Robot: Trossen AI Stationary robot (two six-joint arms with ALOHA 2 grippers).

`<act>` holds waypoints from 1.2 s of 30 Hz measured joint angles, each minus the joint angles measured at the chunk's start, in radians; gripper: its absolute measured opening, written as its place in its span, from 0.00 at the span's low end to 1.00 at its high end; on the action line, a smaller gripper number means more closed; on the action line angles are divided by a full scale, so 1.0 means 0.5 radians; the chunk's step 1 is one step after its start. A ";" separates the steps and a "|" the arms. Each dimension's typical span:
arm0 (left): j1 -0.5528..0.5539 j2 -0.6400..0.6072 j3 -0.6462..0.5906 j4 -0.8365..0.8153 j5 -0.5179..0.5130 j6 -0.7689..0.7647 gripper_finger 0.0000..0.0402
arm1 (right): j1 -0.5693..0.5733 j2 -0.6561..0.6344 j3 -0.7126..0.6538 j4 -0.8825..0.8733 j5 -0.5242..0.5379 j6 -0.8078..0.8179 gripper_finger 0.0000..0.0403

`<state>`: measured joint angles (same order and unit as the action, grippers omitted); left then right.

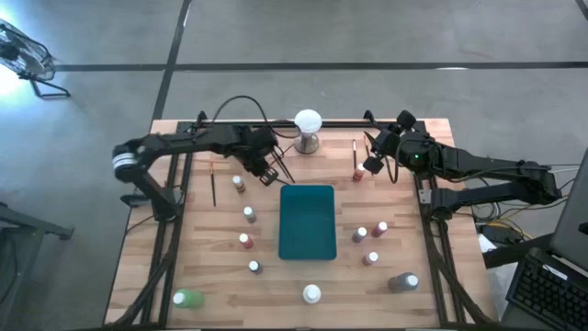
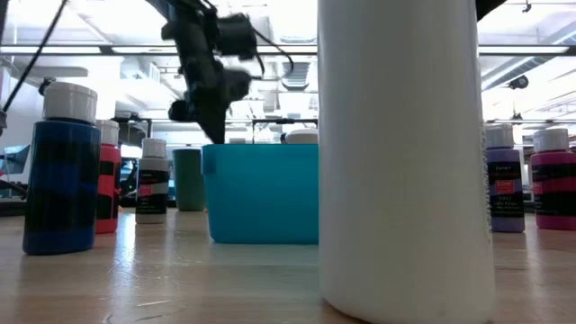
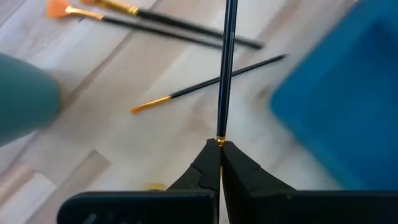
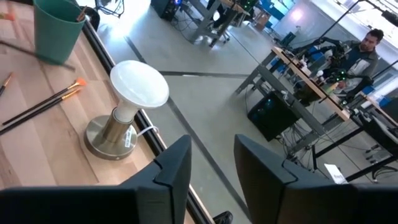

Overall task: Pick & Place Paint Supplies
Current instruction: Put the yellow paint brush into the green cup

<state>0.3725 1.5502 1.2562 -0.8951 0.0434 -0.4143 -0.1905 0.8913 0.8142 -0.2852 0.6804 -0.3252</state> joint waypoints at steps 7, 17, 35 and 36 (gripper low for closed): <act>0.080 -0.260 0.006 0.017 0.335 -0.134 0.00 | 0.025 0.015 -0.001 0.106 -0.588 -0.485 0.25; 0.200 -0.339 0.011 0.217 1.126 -0.537 0.00 | 0.231 0.424 0.016 0.736 -0.505 -1.548 0.23; 0.294 -0.319 0.002 0.571 1.415 -0.867 0.00 | 0.361 1.291 0.613 0.859 -0.036 -1.899 0.46; 0.298 -0.319 0.002 0.577 1.422 -0.866 0.00 | 0.362 1.295 0.635 0.846 -0.037 -1.899 0.47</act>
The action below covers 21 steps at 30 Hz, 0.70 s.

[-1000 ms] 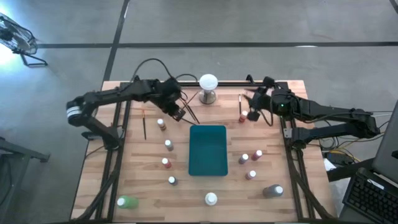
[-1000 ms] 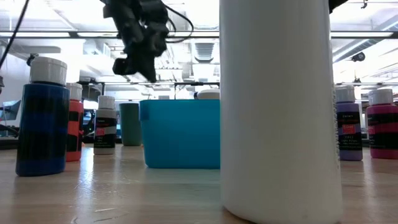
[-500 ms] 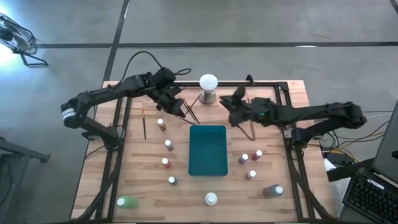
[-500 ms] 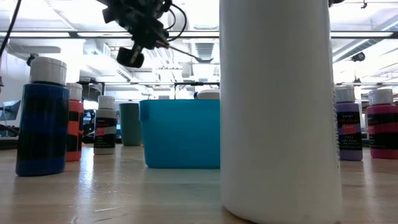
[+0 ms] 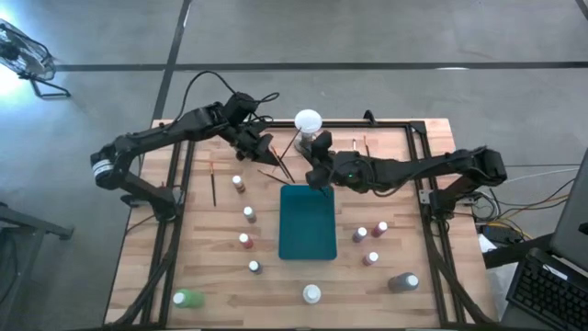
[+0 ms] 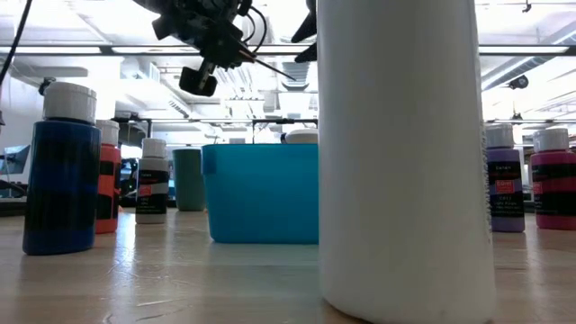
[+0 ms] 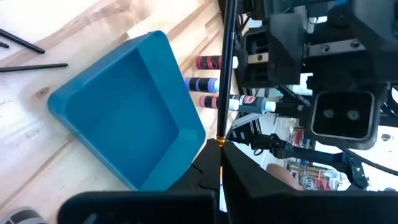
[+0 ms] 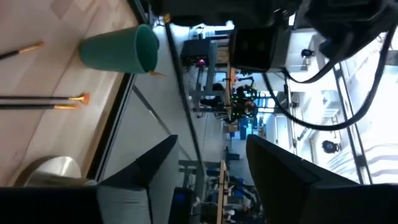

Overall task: Pick & Place Paint Supplies
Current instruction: Put the yellow paint brush into the green cup

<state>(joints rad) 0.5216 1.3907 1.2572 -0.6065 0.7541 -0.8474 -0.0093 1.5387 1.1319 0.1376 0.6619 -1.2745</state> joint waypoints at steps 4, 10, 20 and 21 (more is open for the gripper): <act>0.002 0.000 -0.001 0.010 0.026 -0.002 0.00 | -0.001 0.001 0.026 -0.023 -0.056 -0.022 0.50; 0.010 0.000 -0.002 0.020 0.037 -0.004 0.00 | 0.016 -0.004 -0.002 -0.022 -0.069 -0.126 0.55; 0.012 0.001 -0.002 0.032 0.047 -0.024 0.00 | 0.024 0.049 -0.016 0.090 -0.068 -0.235 0.54; 0.012 0.001 -0.002 0.032 0.048 -0.024 0.00 | 0.024 0.051 -0.017 0.091 -0.068 -0.235 0.53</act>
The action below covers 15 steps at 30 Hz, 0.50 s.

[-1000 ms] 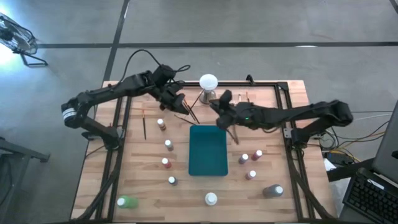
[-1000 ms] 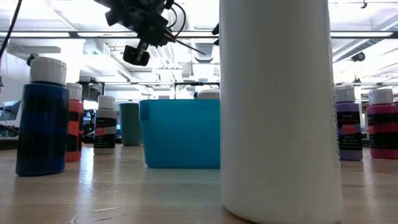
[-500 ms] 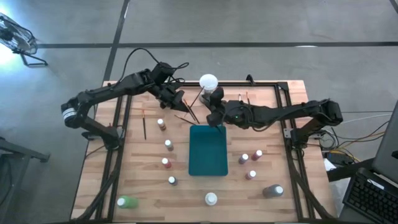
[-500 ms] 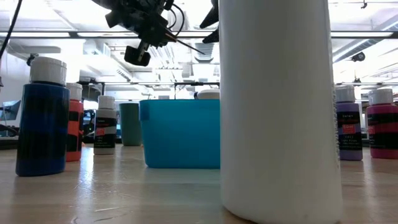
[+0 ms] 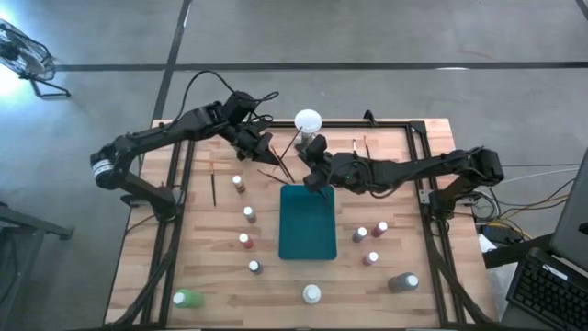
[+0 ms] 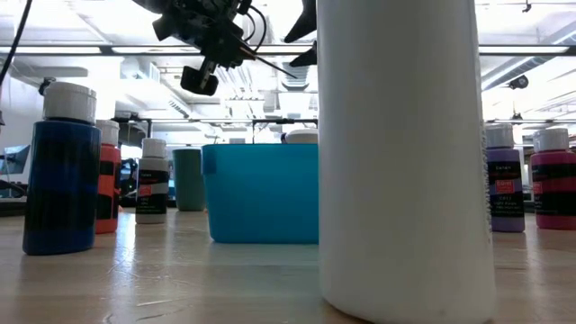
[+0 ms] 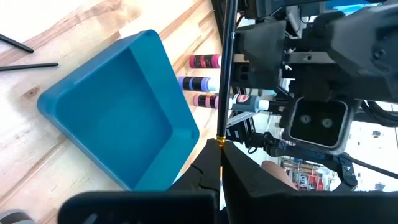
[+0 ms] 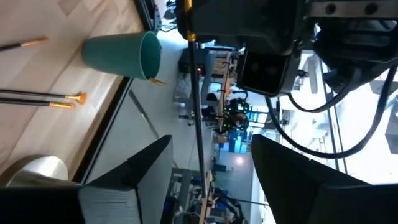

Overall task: Pick & Place Paint Supplies
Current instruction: Put the yellow paint brush into the green cup

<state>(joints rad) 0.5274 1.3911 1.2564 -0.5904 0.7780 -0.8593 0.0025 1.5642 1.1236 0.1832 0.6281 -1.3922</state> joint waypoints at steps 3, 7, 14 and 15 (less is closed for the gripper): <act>0.000 0.000 0.000 0.000 0.005 0.000 0.00 | 0.000 0.000 0.000 0.017 -0.001 0.001 0.52; 0.000 0.000 0.000 0.000 0.005 -0.001 0.00 | 0.000 0.000 0.000 0.031 -0.005 0.000 0.51; 0.000 0.000 0.000 0.002 0.018 -0.002 0.00 | -0.002 0.000 0.000 0.088 -0.050 -0.005 0.53; 0.000 0.000 0.000 0.002 0.018 -0.003 0.00 | -0.002 0.000 0.000 0.088 -0.061 -0.005 0.53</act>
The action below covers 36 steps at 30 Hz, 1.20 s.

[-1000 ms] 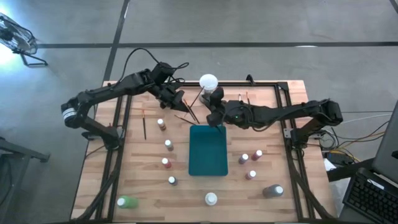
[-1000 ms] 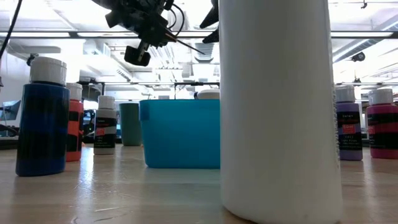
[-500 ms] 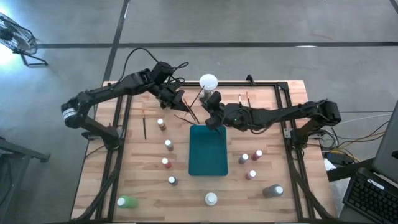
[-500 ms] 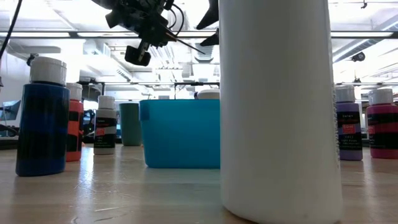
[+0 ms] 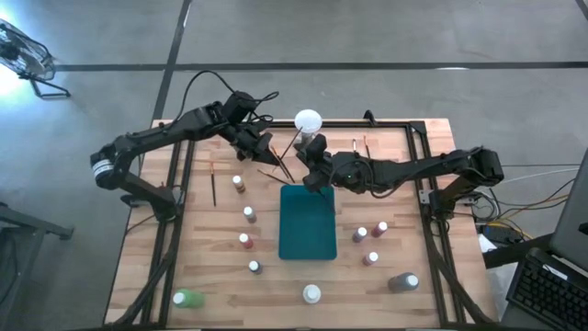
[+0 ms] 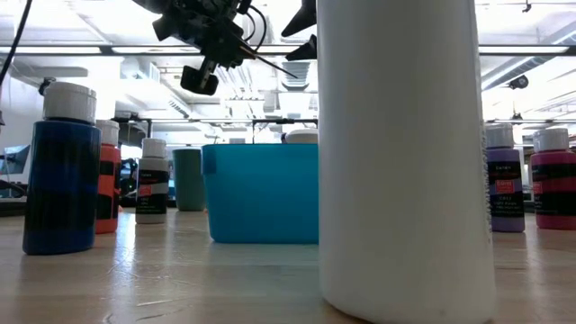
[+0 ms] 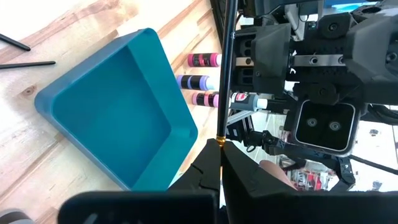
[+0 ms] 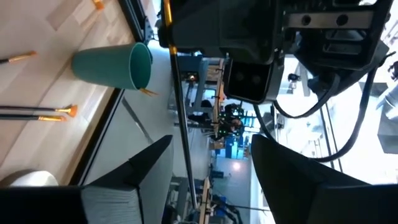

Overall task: Pick & Place Paint Supplies
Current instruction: Put the yellow paint brush into the green cup

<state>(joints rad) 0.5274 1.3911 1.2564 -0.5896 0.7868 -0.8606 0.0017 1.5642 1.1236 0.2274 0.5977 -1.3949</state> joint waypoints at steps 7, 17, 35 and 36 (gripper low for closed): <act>0.000 0.000 0.000 0.007 0.004 0.003 0.00 | -0.001 0.000 0.000 0.002 -0.007 0.006 0.52; -0.001 0.001 -0.001 0.014 0.033 -0.008 0.00 | -0.064 0.022 0.001 0.042 -0.063 0.009 0.48; -0.001 0.001 -0.001 0.014 0.069 -0.017 0.00 | -0.189 0.223 0.051 0.157 -0.097 0.007 0.39; -0.001 0.001 -0.001 0.014 0.070 -0.017 0.00 | -0.200 0.223 0.060 0.157 -0.084 0.007 0.38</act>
<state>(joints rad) 0.5270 1.3914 1.2560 -0.5823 0.8217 -0.8690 -0.0981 1.6756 1.1538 0.3057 0.5558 -1.3914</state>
